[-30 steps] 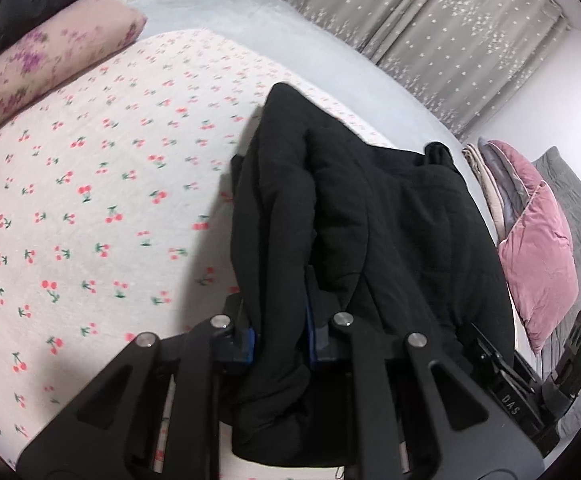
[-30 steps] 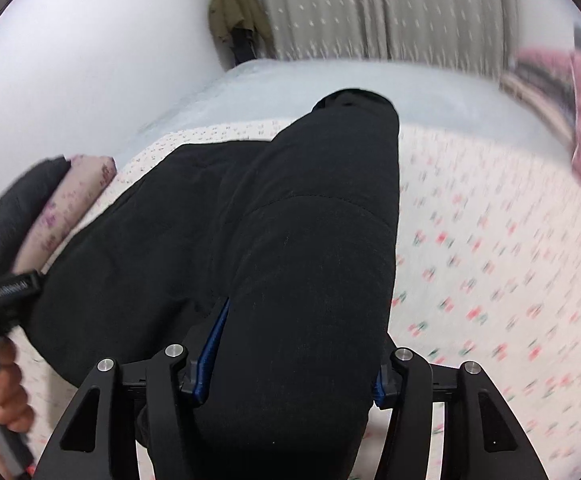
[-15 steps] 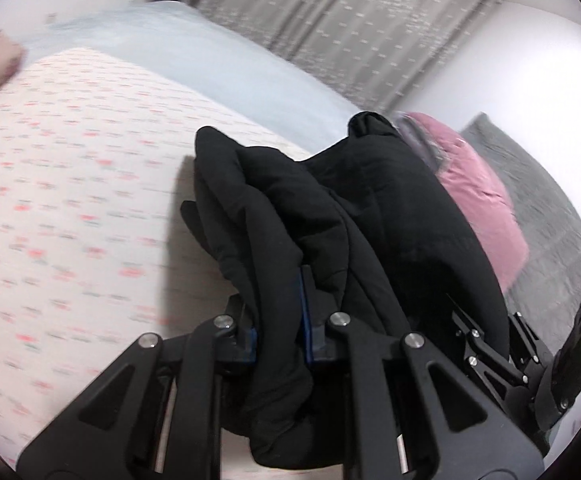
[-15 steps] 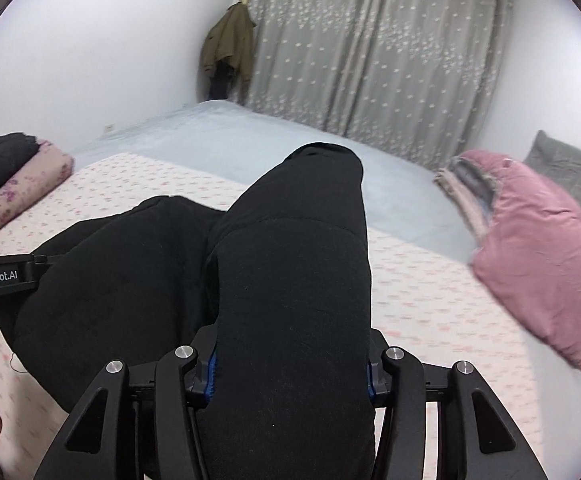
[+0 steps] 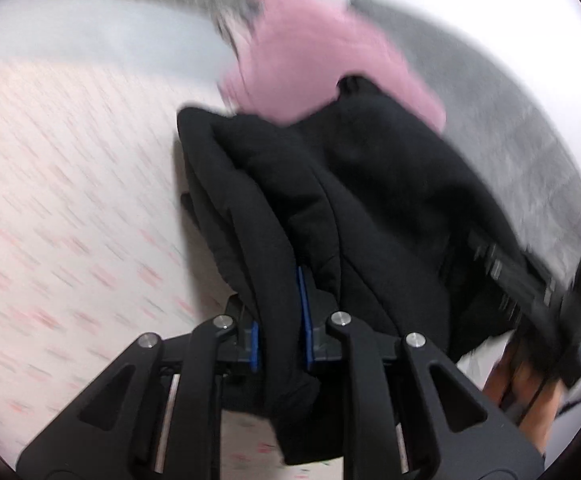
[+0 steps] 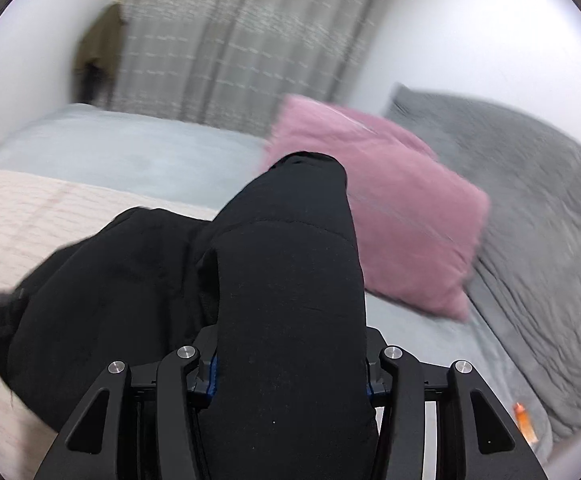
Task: Fold large clothes
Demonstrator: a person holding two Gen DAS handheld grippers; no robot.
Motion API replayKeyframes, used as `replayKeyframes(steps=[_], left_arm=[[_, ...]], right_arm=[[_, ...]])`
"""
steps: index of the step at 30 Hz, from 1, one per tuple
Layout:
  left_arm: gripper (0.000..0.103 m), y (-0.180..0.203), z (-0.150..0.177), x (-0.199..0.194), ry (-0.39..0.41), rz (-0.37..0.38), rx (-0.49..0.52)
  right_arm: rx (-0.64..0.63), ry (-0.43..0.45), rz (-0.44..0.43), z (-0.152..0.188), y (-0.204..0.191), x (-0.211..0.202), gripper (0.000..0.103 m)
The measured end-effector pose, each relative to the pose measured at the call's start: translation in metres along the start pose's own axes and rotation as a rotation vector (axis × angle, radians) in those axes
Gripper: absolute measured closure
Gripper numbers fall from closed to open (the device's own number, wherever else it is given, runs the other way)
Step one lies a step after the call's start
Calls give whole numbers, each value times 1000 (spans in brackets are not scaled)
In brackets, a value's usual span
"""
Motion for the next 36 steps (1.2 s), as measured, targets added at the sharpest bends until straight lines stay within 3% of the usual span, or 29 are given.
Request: replayKeyframes(steps=[3,5,6,8,10,14,16,18,23,27,29,33,36], left_arm=[[83,2,33,53,-132,-6,-20],[75,-2,40,56,-71,22,16],[72,-3,41,55,-79,48,38],[67,-8,37,54,-103,69,29],[64,-14,34,51,-140,91,0],[64,-18,43,26,-129,73,-17],[64,-14,49,23,-115,45,4],[63,-8,60,5,-91,-11,47],[60,4,85,-30,-58,-184,153],[36,14,117,-67,0,-326,263],[32,23,133,-87,37,-371,311],[20,35,154,-124,108,-406,360],[18,46,166,-147,152,-409,394]], right_arm=[[125,-145,-60,48,70,54,50],[279,-305,-132,96,110,103,41],[381,-349,-180,124,128,122,38],[505,-266,-254,140,145,118,25],[590,-227,-274,145,152,111,24],[586,-184,-169,135,145,71,22],[578,-130,-184,119,132,44,22],[569,-94,-192,122,107,8,22],[522,-100,-227,131,48,-29,22],[500,-102,-215,162,15,-63,22],[493,-92,-190,178,5,-86,22],[485,-77,-168,198,-4,-131,21],[468,-68,-121,207,-7,-160,18]])
Point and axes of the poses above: each gripper's, at about its wrist camera, not at the fingertips, and x roughly the way its jaws point, y to its right, z to its underside, the point moved 7 cm from there along x, roughly the way its jaws point, and after that the axes turned 9 degrees about -y, right-handed, at the moved point
